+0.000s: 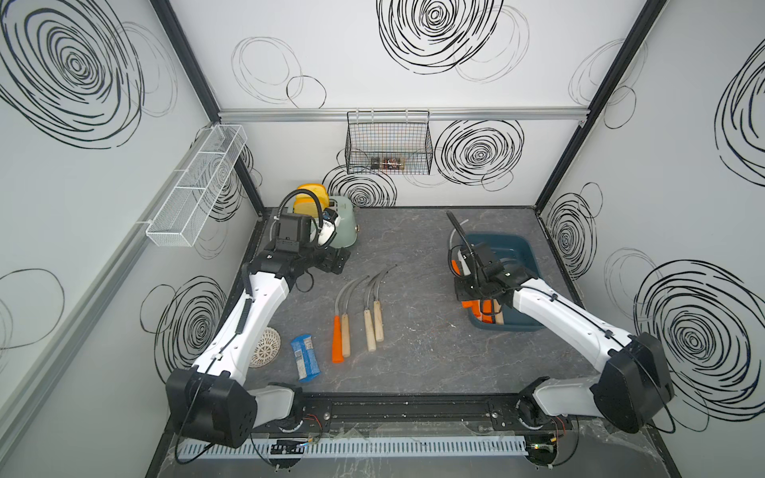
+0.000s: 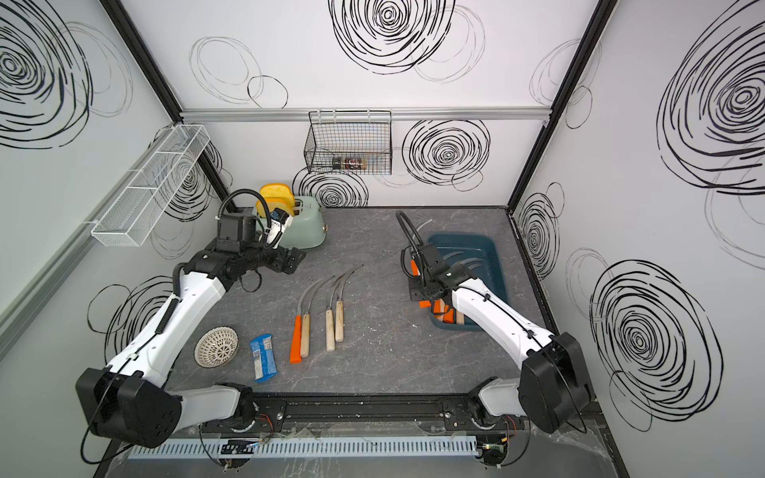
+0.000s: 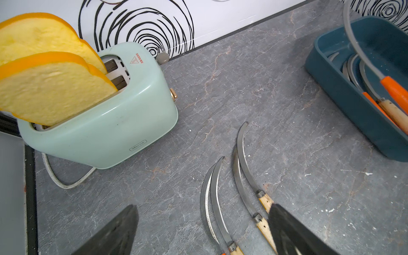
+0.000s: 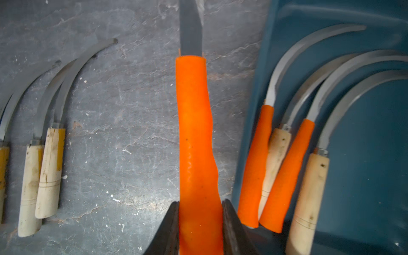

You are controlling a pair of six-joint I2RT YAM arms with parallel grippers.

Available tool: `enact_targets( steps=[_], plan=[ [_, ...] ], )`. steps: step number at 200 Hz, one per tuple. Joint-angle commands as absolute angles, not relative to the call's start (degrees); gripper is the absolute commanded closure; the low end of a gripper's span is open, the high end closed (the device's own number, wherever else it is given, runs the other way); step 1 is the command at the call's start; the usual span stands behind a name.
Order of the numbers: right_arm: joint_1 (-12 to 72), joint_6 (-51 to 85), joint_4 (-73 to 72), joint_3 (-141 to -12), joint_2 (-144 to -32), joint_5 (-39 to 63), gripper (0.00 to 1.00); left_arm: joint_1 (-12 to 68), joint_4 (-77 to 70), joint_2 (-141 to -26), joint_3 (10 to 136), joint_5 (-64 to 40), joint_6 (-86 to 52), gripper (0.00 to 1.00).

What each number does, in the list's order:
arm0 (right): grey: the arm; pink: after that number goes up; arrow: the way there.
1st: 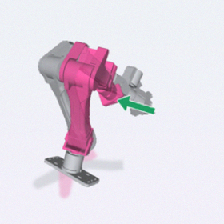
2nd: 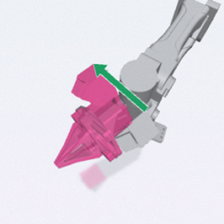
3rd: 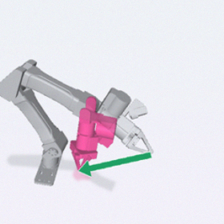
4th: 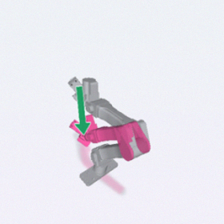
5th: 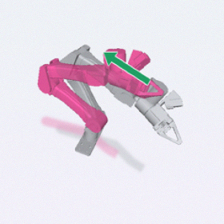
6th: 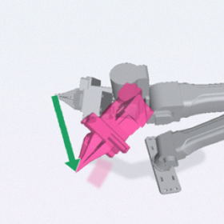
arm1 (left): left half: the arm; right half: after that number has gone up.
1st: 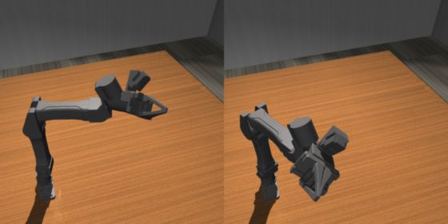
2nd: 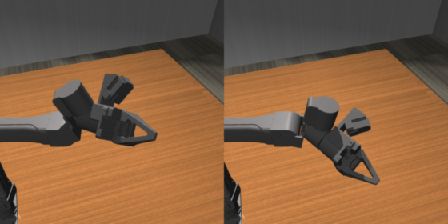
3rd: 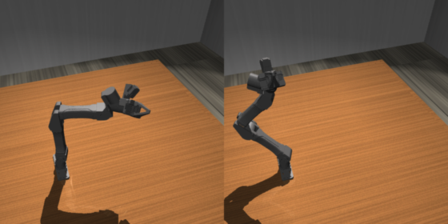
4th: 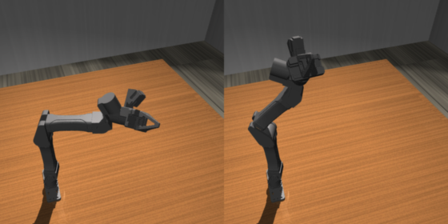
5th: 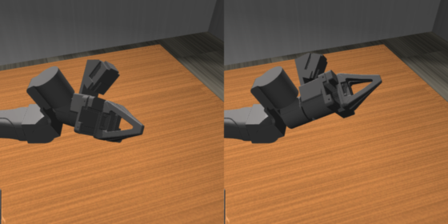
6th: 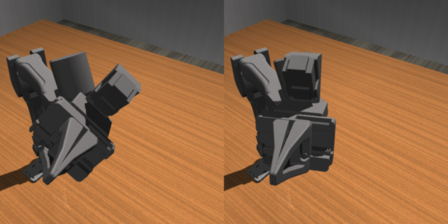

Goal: Put small sickles into storage boxes
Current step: Place the sickle in the storage box.

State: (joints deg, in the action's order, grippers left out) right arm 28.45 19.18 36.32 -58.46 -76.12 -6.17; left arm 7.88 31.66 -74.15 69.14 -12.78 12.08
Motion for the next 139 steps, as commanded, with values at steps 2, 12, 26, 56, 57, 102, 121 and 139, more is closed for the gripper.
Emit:
enact_targets(
  steps=[2,12,26,56,57,102,121,139],
  plan=[
    [24.4,15.5,38.5,-59.3,-73.4,-4.5,1.00,8.3,30.8,-74.6,71.3,-13.1,12.0,0.04],
    [22.6,15.0,38.7,-59.2,-72.8,-4.3,1.00,8.3,30.9,-74.5,71.3,-13.2,12.0,0.04],
    [21.0,14.9,37.5,-58.3,-71.4,-3.5,1.00,8.3,30.9,-74.5,71.3,-13.3,12.0,0.04],
    [16.7,15.2,37.3,-58.0,-70.8,-1.9,1.00,8.5,30.9,-74.3,71.1,-13.4,12.1,0.04],
    [16.5,15.2,37.3,-58.0,-70.8,-1.8,1.00,8.5,30.9,-74.3,71.1,-13.4,12.2,0.04],
    [13.7,15.5,37.3,-57.3,-70.8,-1.3,1.00,8.6,30.8,-74.1,70.8,-14.3,12.6,0.04],
    [12.9,15.7,37.2,-56.8,-70.7,-1.9,1.00,8.7,30.6,-74.0,70.7,-14.8,12.7,0.04],
    [11.8,15.7,36.8,-56.2,-71.0,-2.1,1.00,8.7,30.7,-73.9,70.5,-15.2,12.9,0.04]
  ],
)
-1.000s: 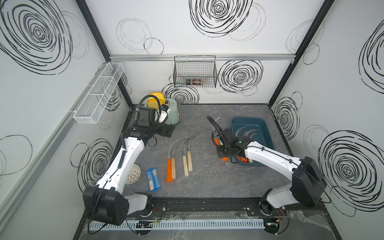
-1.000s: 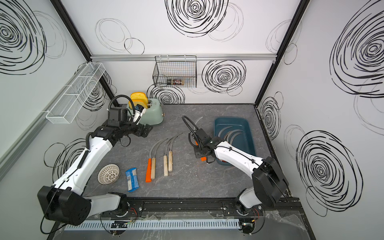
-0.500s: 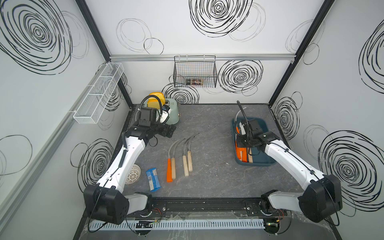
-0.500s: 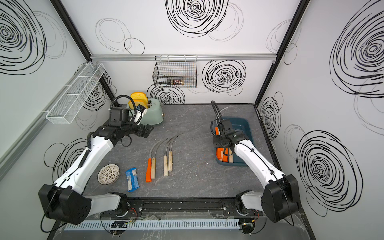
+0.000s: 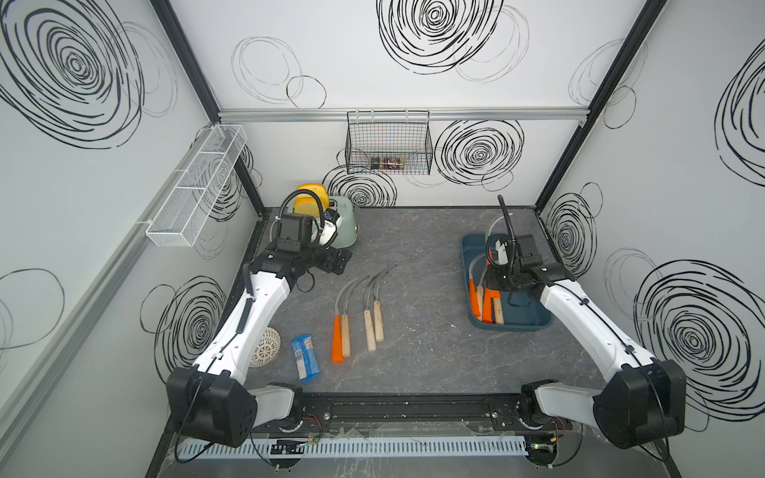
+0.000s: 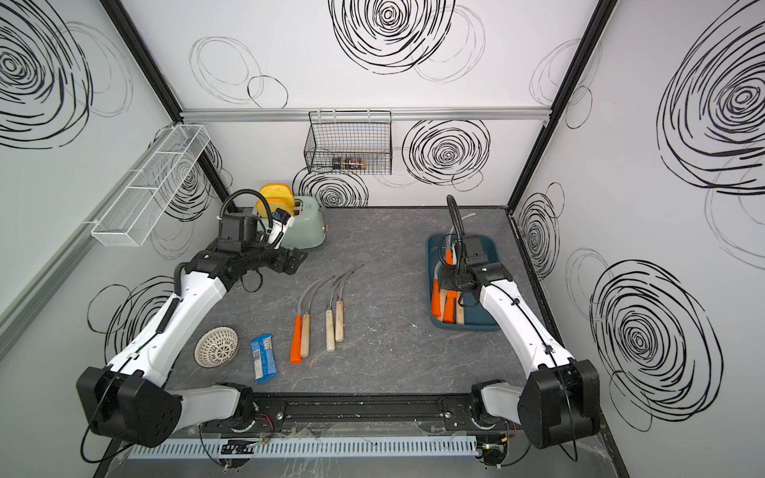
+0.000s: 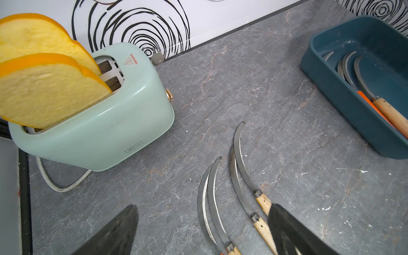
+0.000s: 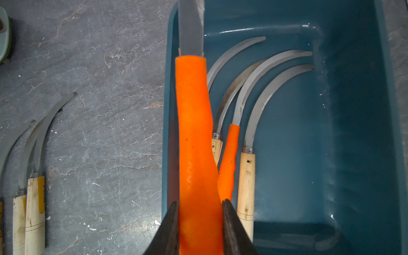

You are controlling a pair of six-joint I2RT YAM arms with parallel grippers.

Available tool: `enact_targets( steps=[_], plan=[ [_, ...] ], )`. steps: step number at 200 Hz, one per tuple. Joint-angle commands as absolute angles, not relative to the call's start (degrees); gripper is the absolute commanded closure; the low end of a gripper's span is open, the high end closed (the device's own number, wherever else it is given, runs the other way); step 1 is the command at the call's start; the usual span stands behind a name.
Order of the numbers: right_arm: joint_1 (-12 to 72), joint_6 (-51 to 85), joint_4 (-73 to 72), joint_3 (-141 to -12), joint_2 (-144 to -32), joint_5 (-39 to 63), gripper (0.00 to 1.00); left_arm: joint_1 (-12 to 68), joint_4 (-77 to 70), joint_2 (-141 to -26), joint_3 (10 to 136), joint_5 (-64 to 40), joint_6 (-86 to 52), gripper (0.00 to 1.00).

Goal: Put small sickles into storage boxes
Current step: Place the sickle in the storage box.

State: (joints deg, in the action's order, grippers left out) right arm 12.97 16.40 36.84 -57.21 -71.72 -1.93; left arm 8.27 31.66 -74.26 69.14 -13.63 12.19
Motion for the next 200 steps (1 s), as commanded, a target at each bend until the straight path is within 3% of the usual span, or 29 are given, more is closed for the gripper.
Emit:
enact_targets(
  steps=[1,200],
  plan=[
    [11.7,15.7,36.9,-56.2,-71.0,-2.1,1.00,8.7,30.6,-73.9,70.5,-15.2,12.9,0.04],
    [8.3,18.2,33.4,-50.5,-80.7,0.9,1.00,9.0,29.6,-72.2,66.6,-18.3,14.6,0.04]
  ],
)
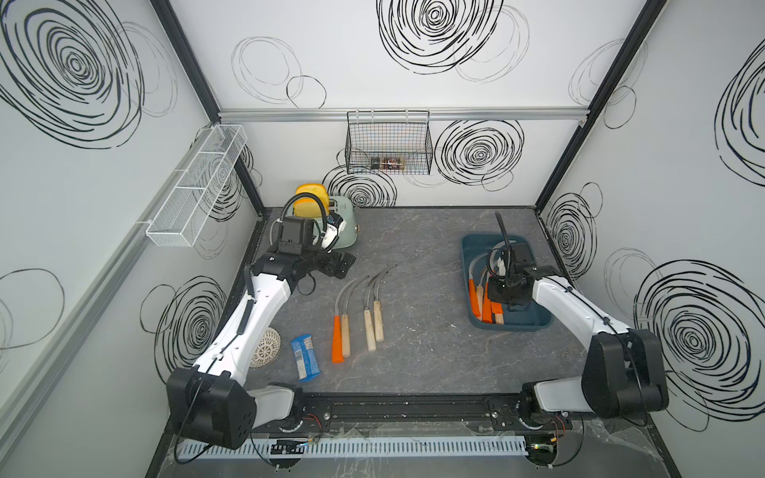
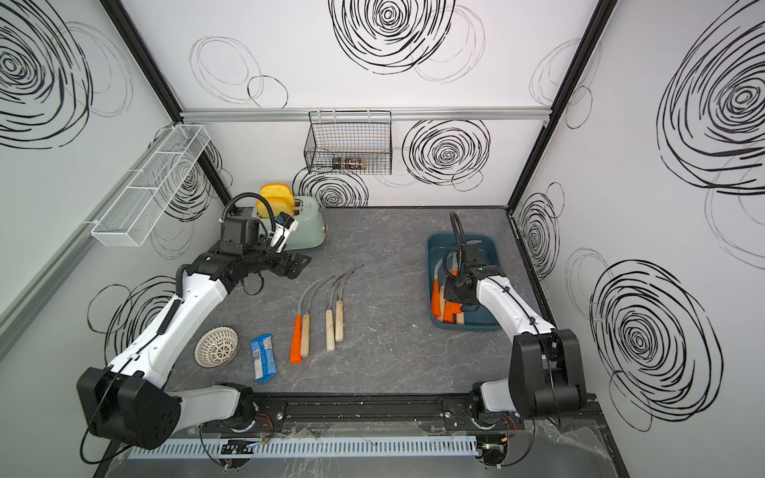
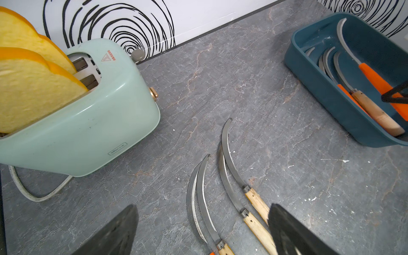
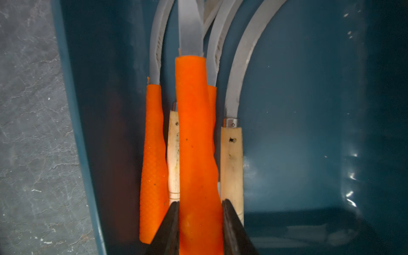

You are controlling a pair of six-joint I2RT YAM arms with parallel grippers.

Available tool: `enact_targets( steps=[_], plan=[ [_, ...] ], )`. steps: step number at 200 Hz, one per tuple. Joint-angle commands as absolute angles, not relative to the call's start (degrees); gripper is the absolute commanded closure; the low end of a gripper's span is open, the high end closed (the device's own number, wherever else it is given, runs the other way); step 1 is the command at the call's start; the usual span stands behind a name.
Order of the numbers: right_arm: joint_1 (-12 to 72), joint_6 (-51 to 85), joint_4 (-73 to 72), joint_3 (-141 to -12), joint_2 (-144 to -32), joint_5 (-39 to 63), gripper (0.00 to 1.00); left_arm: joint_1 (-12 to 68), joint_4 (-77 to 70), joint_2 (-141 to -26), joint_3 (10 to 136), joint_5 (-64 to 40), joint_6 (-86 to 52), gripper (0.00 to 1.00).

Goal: Put small sickles into storage boxes
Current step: Place the sickle in the storage box.

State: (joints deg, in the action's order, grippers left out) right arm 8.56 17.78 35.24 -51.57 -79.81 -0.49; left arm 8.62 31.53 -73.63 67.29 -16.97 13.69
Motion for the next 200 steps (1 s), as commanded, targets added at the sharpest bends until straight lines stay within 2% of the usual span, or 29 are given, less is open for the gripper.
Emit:
enact_targets(
  steps=[1,200],
  plan=[
    [8.3,18.2,33.3,-50.5,-80.7,0.9,1.00,9.0,29.6,-72.2,66.7,-18.3,14.5,0.04],
    [8.3,18.0,29.5,-50.0,-86.8,1.9,0.99,8.8,30.0,-71.9,66.7,-17.8,14.7,0.04]
  ],
)
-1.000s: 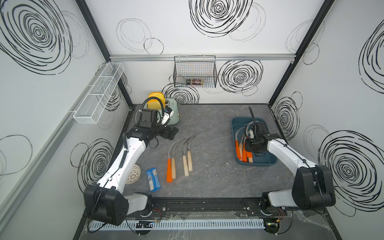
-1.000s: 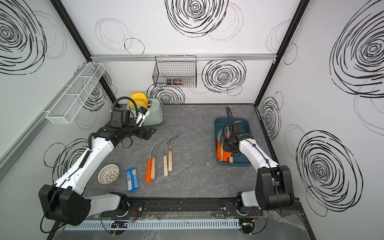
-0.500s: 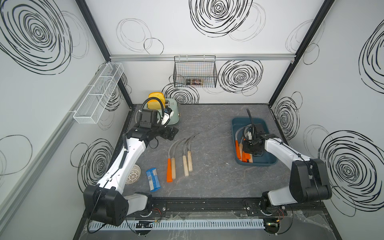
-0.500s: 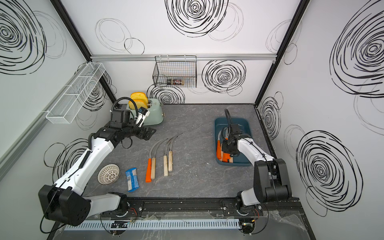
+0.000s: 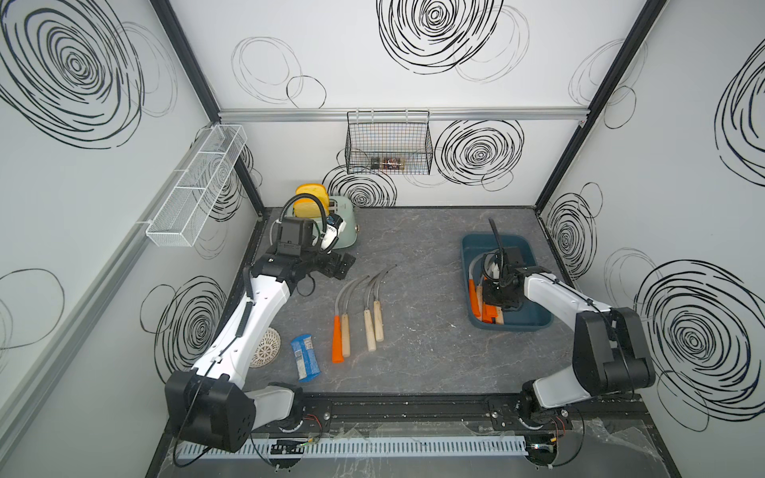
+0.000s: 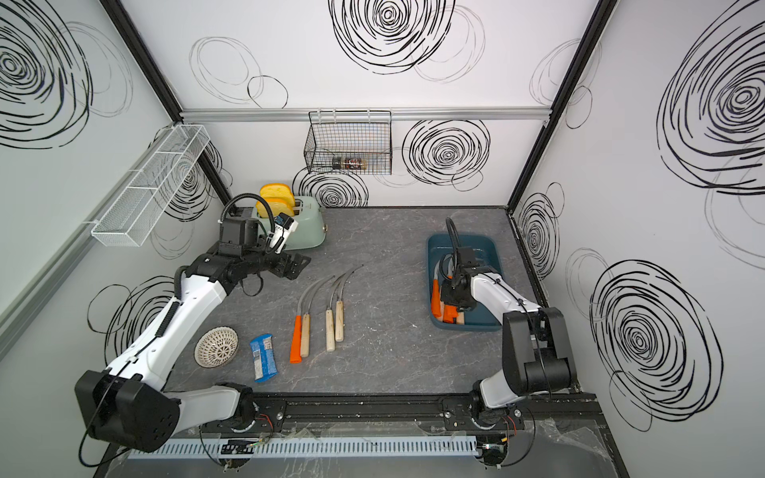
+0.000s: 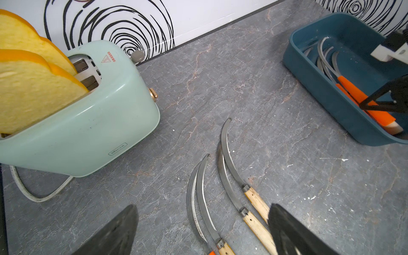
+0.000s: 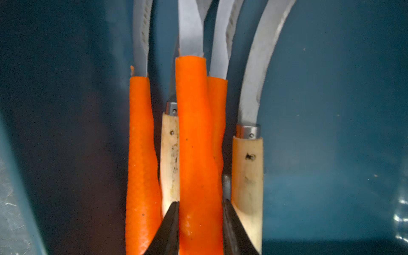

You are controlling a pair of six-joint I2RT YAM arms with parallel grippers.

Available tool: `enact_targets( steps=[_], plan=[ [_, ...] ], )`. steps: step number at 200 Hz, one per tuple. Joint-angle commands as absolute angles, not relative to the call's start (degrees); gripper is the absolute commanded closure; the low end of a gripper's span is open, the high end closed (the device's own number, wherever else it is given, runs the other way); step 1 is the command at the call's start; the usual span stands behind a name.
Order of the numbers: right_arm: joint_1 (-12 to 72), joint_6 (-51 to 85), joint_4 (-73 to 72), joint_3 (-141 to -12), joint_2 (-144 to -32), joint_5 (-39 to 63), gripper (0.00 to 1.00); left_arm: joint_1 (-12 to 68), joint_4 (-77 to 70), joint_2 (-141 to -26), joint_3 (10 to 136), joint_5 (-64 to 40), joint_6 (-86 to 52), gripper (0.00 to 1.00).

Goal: Put small sickles into storage boxes
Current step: Place the sickle in the storage box.

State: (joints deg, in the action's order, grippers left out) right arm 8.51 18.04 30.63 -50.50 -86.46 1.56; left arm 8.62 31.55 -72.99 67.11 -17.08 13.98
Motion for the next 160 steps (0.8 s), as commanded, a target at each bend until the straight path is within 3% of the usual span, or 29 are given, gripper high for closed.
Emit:
enact_targets(
  steps=[1,160],
  plan=[
    [8.3,18.1,29.5,-50.0,-86.8,1.9,0.99,8.8,30.0,-71.8,66.6,-17.8,14.7,0.04],
    [8.5,17.6,29.3,-49.9,-87.4,1.9,0.85,8.8,30.1,-72.0,66.9,-17.4,14.7,0.04]
  ],
)
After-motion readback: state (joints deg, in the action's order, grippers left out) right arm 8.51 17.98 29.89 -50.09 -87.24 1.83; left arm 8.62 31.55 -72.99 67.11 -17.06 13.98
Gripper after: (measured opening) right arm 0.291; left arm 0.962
